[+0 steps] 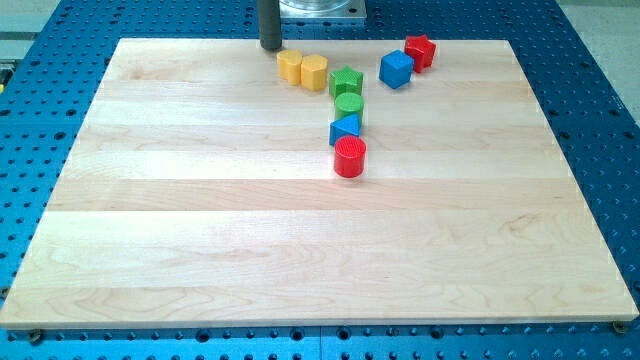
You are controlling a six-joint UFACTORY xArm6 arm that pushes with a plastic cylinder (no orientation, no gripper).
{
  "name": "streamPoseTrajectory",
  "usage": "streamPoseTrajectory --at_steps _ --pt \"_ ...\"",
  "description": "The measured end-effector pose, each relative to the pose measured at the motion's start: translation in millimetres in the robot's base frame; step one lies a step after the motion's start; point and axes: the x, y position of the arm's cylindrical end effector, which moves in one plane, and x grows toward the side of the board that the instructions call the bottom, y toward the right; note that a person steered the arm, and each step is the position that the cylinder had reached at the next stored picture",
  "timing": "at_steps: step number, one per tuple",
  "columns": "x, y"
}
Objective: Keep the heart parallel left of the hexagon
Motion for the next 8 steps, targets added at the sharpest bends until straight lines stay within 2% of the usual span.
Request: streamPoseTrajectory --at_steps 5,8 --pt "1.6 9.5" --pt "36.3 29.9"
